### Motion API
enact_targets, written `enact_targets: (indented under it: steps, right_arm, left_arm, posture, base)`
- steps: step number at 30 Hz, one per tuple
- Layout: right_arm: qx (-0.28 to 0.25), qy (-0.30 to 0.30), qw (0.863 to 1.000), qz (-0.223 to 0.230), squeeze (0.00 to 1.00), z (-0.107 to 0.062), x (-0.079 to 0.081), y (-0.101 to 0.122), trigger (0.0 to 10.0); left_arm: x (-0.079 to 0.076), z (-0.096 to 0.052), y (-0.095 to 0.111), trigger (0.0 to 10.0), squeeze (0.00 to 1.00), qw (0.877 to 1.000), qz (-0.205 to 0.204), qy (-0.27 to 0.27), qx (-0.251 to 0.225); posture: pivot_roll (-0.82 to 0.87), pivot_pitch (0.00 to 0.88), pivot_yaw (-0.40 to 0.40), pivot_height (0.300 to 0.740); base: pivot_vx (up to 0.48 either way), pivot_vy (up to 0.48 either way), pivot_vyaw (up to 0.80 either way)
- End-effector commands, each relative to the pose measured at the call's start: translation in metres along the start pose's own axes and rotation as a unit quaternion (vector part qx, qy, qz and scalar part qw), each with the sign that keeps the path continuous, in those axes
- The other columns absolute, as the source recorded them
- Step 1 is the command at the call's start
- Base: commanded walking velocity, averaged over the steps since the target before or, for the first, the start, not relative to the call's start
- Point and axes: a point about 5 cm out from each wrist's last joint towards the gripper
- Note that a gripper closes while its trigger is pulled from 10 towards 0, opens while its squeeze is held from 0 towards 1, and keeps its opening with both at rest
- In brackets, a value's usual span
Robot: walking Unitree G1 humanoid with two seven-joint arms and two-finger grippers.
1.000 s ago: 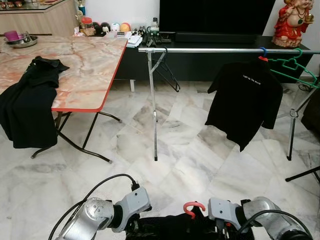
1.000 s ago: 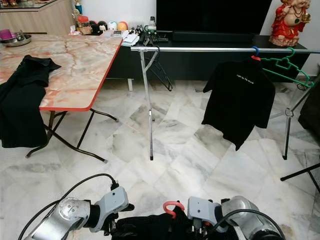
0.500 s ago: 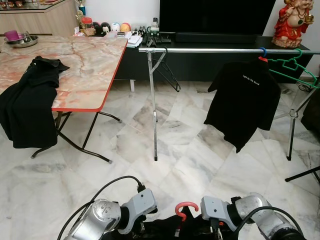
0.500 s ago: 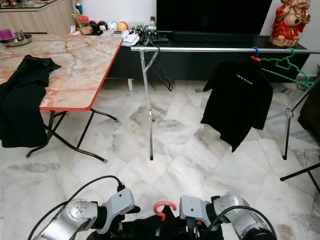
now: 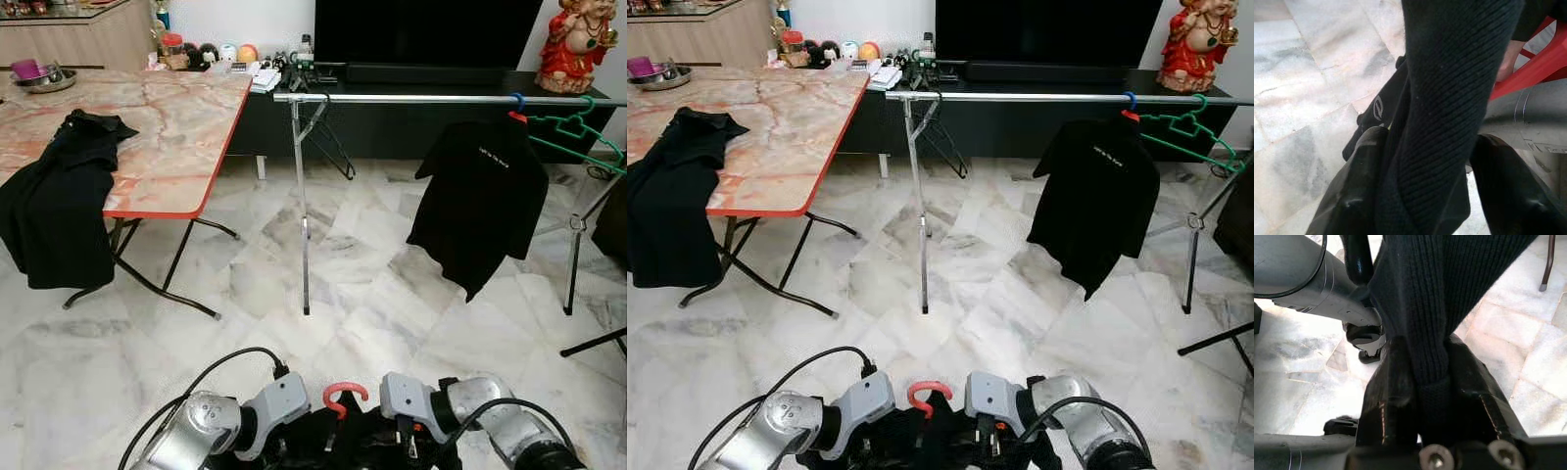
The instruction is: Hang hanger
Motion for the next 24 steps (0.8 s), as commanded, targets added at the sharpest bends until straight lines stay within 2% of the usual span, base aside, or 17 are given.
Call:
enact_targets:
  steps: [1, 24]
  right_arm:
    - [-0.039, -0.014, 0.999, -0.013, 0.0, -0.0036, -0.0059, 0.0149, 0.0]
    - [-0.061, -0.048, 0.997, -0.007, 0.0, -0.0082, -0.0149, 0.0232, 0.0]
  left_arm:
    - [0.0001, 0.0021, -0.0007, 0.0, 0.0, 1.0, 0.001, -0.003, 0.004]
    - [-0.0001, 0.0038, -0.0015, 0.0, 0.0, 1.0, 0.003, -0.006, 0.0]
  posture:
    - [0.11, 0.083, -0.063, 0.74]
    - [0.11, 0.081, -0.063, 0.74]
  base:
    - [0.0, 0.0, 0.0]
    - [0.0, 0.0, 0.0]
Point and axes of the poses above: a point about 5 cm out from each wrist's last joint towards the gripper, its own z axis pointing out of the wrist towards the gripper, its own y axis along the axis of the wrist's last joint, x = y × z, and after that the axes turned 14 degrees about z, right-handed
